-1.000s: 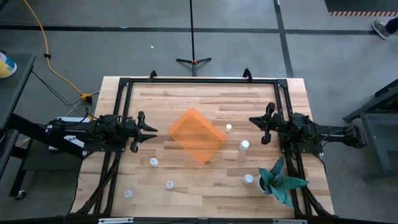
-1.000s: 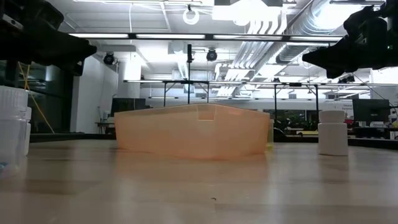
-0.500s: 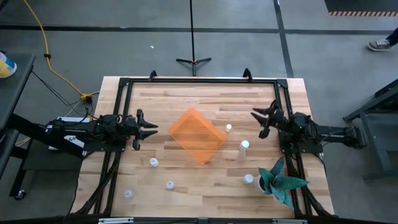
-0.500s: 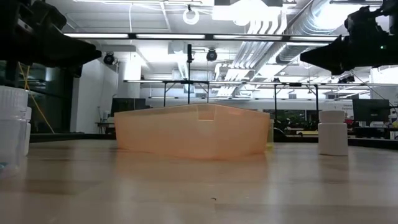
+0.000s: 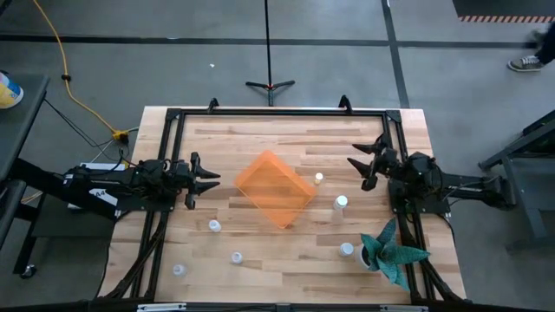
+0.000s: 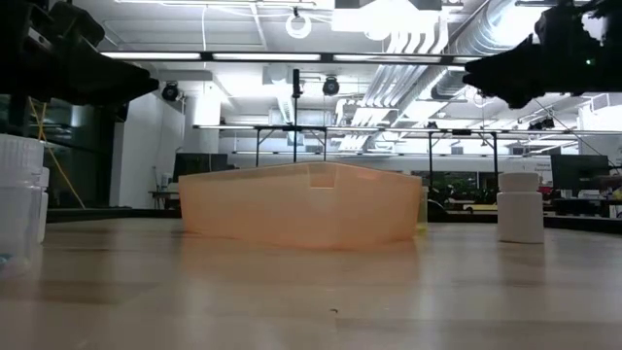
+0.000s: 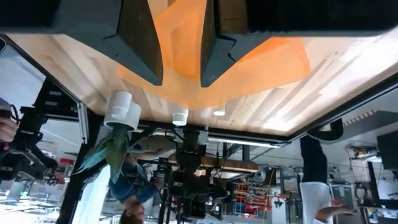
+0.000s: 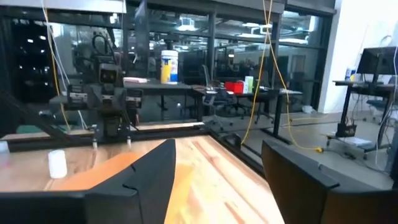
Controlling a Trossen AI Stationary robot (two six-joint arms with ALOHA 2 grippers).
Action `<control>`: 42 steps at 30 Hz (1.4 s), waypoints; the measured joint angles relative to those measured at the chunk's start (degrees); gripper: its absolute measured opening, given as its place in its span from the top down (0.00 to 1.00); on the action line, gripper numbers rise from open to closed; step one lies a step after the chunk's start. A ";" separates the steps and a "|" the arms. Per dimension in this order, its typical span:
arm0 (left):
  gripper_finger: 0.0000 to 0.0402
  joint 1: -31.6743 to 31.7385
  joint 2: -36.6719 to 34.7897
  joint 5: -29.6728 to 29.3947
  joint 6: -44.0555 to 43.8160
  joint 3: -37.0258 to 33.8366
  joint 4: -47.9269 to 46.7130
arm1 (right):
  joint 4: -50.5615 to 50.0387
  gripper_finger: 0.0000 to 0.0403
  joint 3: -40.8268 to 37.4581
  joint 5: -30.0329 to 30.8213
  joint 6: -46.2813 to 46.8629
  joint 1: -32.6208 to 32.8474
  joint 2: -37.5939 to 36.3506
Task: Pick and place pill bottles into a basket
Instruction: Put the yellow pill bottle into the orange bin
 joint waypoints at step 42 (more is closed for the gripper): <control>0.64 -0.02 -0.01 -6.05 2.43 0.00 0.81 | -18.53 0.43 29.08 -6.35 -1.03 0.07 58.72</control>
